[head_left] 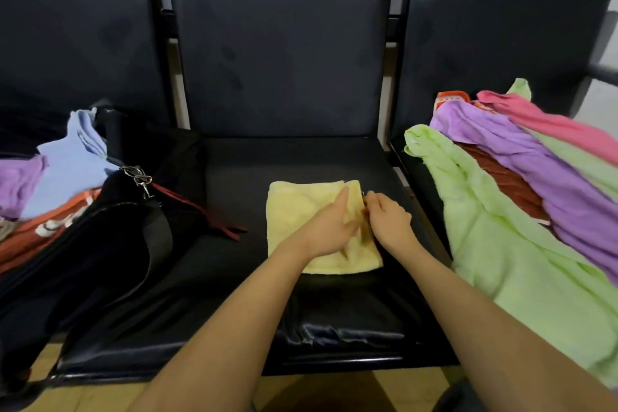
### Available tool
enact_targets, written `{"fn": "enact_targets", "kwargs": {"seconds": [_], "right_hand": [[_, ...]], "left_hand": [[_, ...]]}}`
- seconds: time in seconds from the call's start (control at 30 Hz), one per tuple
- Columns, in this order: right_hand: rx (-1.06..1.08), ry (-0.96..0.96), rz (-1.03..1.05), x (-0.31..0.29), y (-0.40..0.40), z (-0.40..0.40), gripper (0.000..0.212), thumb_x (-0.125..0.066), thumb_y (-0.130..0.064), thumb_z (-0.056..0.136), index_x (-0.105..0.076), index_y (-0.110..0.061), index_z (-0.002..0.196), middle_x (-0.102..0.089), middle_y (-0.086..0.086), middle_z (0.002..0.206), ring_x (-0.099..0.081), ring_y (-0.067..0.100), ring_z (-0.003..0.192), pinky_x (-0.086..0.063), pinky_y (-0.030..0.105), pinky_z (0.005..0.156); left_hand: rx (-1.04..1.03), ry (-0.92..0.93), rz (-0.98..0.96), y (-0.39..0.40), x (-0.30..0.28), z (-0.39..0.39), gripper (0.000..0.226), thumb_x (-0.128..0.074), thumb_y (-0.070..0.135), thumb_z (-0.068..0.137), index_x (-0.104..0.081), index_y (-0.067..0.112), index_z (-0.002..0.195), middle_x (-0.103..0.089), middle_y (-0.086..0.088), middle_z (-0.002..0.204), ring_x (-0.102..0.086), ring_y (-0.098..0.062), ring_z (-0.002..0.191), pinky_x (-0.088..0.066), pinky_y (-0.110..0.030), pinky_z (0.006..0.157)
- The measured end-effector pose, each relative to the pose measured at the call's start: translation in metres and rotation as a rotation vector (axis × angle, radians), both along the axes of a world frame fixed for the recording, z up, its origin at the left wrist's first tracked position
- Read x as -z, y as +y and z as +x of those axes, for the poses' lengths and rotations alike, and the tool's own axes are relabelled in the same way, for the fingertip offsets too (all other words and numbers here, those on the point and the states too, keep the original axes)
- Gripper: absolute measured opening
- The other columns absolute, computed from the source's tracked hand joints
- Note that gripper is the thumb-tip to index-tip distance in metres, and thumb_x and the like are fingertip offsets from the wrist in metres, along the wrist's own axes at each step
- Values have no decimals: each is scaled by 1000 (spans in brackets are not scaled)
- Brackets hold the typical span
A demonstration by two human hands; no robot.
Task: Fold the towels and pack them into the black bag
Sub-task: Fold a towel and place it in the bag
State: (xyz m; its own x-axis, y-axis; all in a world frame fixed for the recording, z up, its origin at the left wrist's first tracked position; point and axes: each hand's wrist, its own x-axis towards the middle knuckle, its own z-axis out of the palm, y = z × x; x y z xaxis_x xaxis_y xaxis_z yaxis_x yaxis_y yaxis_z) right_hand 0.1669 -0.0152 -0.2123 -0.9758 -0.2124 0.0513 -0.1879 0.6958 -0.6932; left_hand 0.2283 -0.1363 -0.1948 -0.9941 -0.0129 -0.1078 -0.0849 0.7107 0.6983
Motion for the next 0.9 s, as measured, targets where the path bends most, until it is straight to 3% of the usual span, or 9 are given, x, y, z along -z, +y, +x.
{"fn": "enact_targets", "kwargs": {"seconds": [0.07,0.17,0.27,0.37,0.5,0.6,0.77,0.83,0.9], "right_hand": [[31,25,36,0,-1,0,39,-28,-30,104,-57,-11,120,-63,8,114,-52,29,115,-25,37,100],[25,31,111,4,-3,-3,31,-37,-32,101,-54,-13,120,-65,5,102,-55,25,108,-24,36,99],[59,118,225,7,-8,-4,36,-44,-36,98,-49,-12,124,-58,5,113,-52,25,112,-27,40,99],[114,263,443,9,-14,-3,47,-44,-46,96,-47,-10,125,-51,8,123,-47,27,117,-32,41,98],[153,229,642,17,-20,1,68,-43,-64,88,-45,-6,123,-43,11,127,-40,27,118,-31,37,99],[129,151,689,22,-24,3,71,-46,-67,86,-46,-6,122,-37,10,130,-37,26,119,-30,37,100],[51,67,571,15,-30,7,51,-50,-51,92,-50,-9,120,-42,10,131,-38,28,122,-27,41,104],[-8,38,432,9,-31,12,45,-49,-41,96,-42,-8,126,-52,10,125,-47,28,120,-31,41,101],[-52,-14,238,-4,-34,19,42,-47,-33,98,-35,-8,129,-56,10,119,-55,29,111,-40,39,87]], "left_hand": [[40,-88,22,3,10,3,58,-35,27,102,-8,18,153,-51,-10,138,-54,-13,115,-34,-20,95],[-89,22,35,-4,14,5,42,-30,19,103,-33,14,145,-55,-9,131,-56,-12,107,-37,-16,87],[-234,122,-271,-21,22,5,39,-34,10,99,-42,12,137,-43,-10,136,-46,-24,118,-37,-30,101],[-356,-53,-551,-34,34,9,41,-35,23,99,-32,17,139,-24,-16,145,-30,-33,128,-26,-41,106],[-378,-268,-571,-45,49,10,59,-27,48,99,-5,29,150,-8,-31,150,-18,-41,137,-15,-46,112],[-343,-203,-611,-46,51,10,59,-31,52,98,-9,34,149,-29,-22,139,-32,-35,125,-23,-42,107],[-338,-74,-483,-44,41,21,44,-40,35,99,-30,20,139,-33,-16,130,-49,-25,92,-32,-37,96],[-337,22,-495,-45,35,25,38,-40,24,100,-32,14,135,-33,-14,126,-37,-15,65,-36,-32,80],[-368,91,-526,-46,25,28,39,-39,18,99,-31,12,137,-33,-13,125,-26,-13,57,-33,-29,72]]}}
